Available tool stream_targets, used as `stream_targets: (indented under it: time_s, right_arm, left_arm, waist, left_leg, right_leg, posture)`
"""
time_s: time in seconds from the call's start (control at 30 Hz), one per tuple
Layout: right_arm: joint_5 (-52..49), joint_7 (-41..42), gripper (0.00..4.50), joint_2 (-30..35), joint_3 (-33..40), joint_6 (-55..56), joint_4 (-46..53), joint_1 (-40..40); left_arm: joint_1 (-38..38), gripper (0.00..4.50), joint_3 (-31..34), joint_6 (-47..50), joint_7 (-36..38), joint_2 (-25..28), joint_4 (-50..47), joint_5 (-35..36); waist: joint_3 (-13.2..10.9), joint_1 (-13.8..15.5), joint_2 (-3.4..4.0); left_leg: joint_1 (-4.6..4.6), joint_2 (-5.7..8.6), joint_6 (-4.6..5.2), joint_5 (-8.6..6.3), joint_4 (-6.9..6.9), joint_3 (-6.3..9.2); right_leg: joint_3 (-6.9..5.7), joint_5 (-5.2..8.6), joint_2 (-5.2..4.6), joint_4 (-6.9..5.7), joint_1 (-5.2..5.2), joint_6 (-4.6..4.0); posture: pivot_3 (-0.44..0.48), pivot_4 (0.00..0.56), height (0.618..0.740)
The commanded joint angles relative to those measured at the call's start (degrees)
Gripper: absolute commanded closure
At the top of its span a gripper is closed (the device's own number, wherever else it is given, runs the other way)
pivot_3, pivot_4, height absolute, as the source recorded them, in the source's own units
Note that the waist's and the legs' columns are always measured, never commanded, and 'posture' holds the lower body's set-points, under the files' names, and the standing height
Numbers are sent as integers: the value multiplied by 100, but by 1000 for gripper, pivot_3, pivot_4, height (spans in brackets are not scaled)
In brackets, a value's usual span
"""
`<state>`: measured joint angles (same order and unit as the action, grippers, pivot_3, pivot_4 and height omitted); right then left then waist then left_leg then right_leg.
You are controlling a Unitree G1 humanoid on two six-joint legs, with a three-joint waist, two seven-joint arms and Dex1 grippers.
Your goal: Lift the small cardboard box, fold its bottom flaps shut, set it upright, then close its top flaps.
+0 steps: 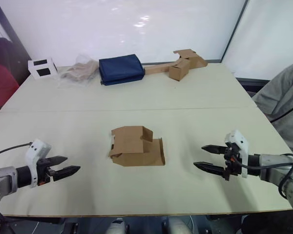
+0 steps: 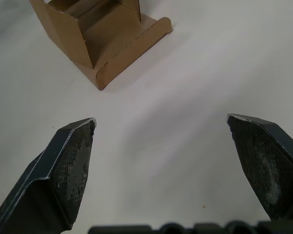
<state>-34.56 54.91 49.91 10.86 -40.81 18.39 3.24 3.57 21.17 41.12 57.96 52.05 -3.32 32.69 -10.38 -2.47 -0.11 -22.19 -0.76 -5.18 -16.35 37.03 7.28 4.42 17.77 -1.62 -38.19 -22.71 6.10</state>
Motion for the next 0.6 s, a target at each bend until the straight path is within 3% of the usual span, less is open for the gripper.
stream_targets:
  time_s: [0.03,0.6]
  right_arm:
    - [-28,16,16,-2,50,80,117,8]
    - [75,8,16,-41,-27,164,-35,47]
  left_arm:
    - [-106,0,201,-59,24,111,57,26]
    - [-191,0,207,-56,-184,51,50,23]
  waist:
    - [0,0,0]
    - [0,2,0]
  left_leg:
    - [0,0,0,0,0,0]
    - [0,0,0,0,1,0]
  right_leg:
    - [0,0,0,0,0,0]
    - [0,0,0,-1,0,0]
  posture:
    - [0,150,740]
    - [0,150,740]
